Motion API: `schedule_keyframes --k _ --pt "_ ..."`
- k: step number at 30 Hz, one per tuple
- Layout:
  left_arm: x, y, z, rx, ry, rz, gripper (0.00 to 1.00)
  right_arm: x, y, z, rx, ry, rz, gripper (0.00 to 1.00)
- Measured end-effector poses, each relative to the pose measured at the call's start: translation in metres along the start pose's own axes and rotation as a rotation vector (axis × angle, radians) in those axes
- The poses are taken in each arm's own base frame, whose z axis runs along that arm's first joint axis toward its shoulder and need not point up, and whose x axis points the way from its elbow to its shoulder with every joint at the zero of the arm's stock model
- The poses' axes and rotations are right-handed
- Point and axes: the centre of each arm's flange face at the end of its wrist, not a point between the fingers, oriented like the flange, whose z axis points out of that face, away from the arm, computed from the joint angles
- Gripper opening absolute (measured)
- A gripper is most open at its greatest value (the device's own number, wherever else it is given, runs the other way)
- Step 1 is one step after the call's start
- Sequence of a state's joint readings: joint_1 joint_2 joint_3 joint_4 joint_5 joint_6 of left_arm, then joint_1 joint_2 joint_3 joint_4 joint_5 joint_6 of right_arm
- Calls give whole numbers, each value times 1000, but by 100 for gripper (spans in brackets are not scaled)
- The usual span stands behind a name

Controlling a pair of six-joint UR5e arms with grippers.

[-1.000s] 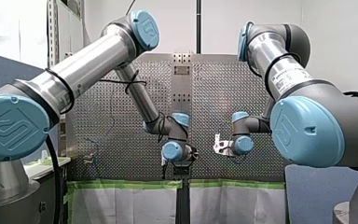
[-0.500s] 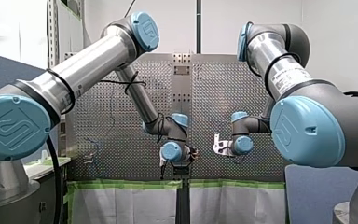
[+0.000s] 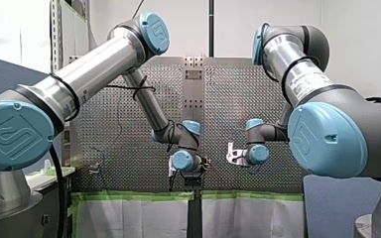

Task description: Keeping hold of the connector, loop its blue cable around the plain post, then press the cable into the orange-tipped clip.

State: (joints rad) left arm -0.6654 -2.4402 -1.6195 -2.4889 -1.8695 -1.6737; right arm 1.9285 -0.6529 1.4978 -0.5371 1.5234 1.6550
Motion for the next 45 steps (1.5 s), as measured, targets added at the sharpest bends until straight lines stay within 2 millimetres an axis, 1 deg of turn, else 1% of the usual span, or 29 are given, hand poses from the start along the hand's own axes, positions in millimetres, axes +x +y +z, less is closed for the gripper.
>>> schedule_keyframes --k 27,34,38,45 --pt "2 3 -2 -13 21 23 100 0 0 0 0 -3 -2 0" --pt "3 9 -4 -62 47 86 100 -3 0 -3 -13 -24 -11 0" --pt "4 14 -6 -103 73 128 100 -8 -1 -8 -37 -55 -34 0" --pt "0 21 -7 -168 112 153 100 -30 -3 -28 -89 -124 -76 0"
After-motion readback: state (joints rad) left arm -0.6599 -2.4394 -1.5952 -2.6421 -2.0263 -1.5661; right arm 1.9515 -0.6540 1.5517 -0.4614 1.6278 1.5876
